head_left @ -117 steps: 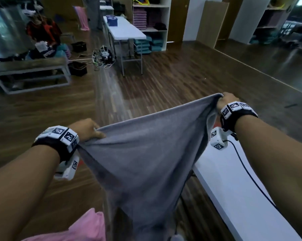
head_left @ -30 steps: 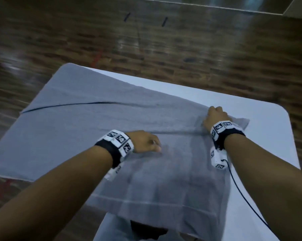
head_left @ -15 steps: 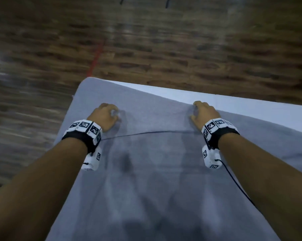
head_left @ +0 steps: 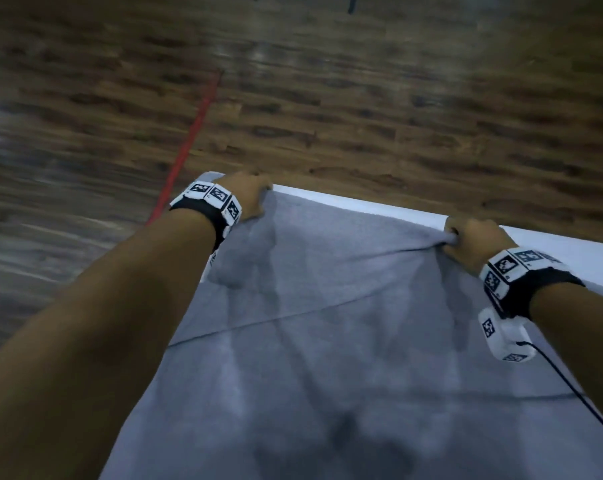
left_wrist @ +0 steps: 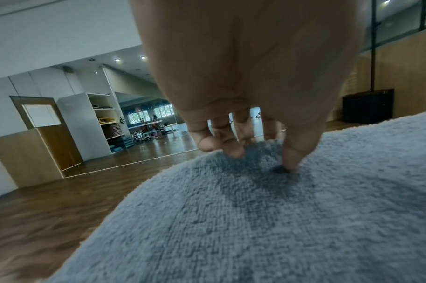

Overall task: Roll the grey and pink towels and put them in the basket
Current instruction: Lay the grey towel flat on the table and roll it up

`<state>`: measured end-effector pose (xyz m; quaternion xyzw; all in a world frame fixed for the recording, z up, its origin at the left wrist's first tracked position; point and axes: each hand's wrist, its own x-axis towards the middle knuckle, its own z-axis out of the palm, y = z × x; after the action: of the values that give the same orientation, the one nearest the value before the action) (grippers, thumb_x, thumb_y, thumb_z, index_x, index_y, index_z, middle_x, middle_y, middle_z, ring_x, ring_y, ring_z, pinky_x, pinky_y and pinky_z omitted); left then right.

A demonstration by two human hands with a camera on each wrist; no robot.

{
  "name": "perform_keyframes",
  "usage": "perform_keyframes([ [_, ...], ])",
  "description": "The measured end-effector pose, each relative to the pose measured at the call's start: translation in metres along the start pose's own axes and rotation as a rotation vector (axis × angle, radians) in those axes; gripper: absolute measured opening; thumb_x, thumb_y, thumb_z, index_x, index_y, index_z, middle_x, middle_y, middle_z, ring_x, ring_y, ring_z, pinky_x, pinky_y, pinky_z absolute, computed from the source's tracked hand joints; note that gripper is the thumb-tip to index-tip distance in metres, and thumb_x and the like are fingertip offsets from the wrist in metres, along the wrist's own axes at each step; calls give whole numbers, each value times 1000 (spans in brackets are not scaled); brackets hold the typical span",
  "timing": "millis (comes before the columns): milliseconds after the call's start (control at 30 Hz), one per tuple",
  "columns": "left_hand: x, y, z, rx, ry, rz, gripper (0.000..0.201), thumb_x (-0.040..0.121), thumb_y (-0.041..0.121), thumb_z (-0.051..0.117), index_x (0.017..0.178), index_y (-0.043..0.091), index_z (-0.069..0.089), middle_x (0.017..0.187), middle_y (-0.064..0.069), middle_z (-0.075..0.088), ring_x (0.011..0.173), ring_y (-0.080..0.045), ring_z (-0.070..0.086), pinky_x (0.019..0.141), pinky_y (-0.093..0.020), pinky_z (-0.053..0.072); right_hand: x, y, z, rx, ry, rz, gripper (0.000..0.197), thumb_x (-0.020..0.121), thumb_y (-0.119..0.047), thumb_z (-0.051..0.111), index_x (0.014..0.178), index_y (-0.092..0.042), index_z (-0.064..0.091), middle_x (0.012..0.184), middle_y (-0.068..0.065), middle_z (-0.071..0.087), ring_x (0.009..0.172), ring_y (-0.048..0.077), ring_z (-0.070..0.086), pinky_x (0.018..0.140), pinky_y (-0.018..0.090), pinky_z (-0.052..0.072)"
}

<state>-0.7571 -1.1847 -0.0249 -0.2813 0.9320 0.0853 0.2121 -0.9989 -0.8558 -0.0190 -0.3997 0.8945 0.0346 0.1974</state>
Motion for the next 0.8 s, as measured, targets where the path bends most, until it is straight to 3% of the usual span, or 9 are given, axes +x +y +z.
perform_keyframes([
  [67, 1, -8, -3, 27, 11, -16, 24, 88, 21, 57, 111, 25, 60, 117, -11, 63, 98, -33, 60, 78, -34, 46, 12, -4, -11, -79, -33, -30, 17, 84, -24, 65, 77, -19, 50, 85, 12, 63, 71, 28, 50, 65, 34, 43],
  [133, -1, -19, -7, 57, -31, -43, 4, 86, 22, 58, 89, 26, 57, 104, -12, 65, 85, -33, 59, 73, -36, 49, 24, -10, -22, -144, -110, -26, 19, 83, -31, 68, 80, -21, 52, 81, 7, 60, 69, 26, 51, 65, 33, 44],
  [233, -4, -34, -7, 105, -99, -58, 14, 86, 28, 62, 79, 22, 51, 100, -12, 64, 80, -32, 57, 65, -33, 46, 36, -18, -37, -210, -108, 41, 23, 82, -37, 70, 75, -24, 52, 71, 2, 54, 64, 24, 53, 64, 35, 50],
  [300, -6, -39, -11, 96, -45, -108, 13, 86, 30, 61, 84, 18, 56, 97, -12, 65, 75, -31, 58, 62, -32, 44, 38, -24, -45, -250, -40, 105, 23, 82, -37, 69, 76, -19, 54, 71, 6, 55, 66, 29, 56, 68, 38, 54],
  [367, -8, -42, -15, 70, 79, -185, 17, 88, 28, 57, 100, 16, 57, 101, -13, 64, 79, -35, 60, 65, -36, 45, 37, -29, -48, -250, 86, 152, 19, 84, -30, 64, 78, -16, 54, 77, 10, 58, 71, 32, 58, 70, 38, 52],
  [433, -10, -42, -17, 8, 242, -237, 24, 89, 16, 51, 113, 16, 47, 115, -17, 55, 89, -43, 60, 69, -45, 43, 35, -33, -44, -225, 245, 161, 8, 85, -17, 60, 91, -13, 55, 97, 16, 58, 87, 37, 57, 75, 40, 44],
  [500, -15, -35, -17, -83, 351, -315, 38, 88, 6, 45, 123, 18, 35, 126, -20, 45, 90, -48, 59, 72, -51, 44, 29, -34, -38, -173, 350, 189, 24, 85, -10, 59, 107, -14, 50, 113, 19, 51, 101, 41, 52, 80, 46, 41],
  [633, -30, -4, -5, -120, 202, -389, 62, 87, 3, 46, 139, 28, 23, 142, -22, 33, 107, -49, 55, 93, -61, 40, 12, -32, -24, -61, 222, 308, 36, 90, -22, 57, 120, -18, 38, 127, 18, 40, 114, 43, 44, 91, 53, 39],
  [800, -50, 56, 21, -44, 122, -208, 59, 91, 17, 46, 144, 26, 24, 152, -14, 24, 127, -41, 40, 103, -57, 32, -22, 0, 11, -3, 55, 422, 40, 93, -36, 43, 129, -19, 37, 136, 15, 36, 121, 41, 41, 97, 53, 36],
])
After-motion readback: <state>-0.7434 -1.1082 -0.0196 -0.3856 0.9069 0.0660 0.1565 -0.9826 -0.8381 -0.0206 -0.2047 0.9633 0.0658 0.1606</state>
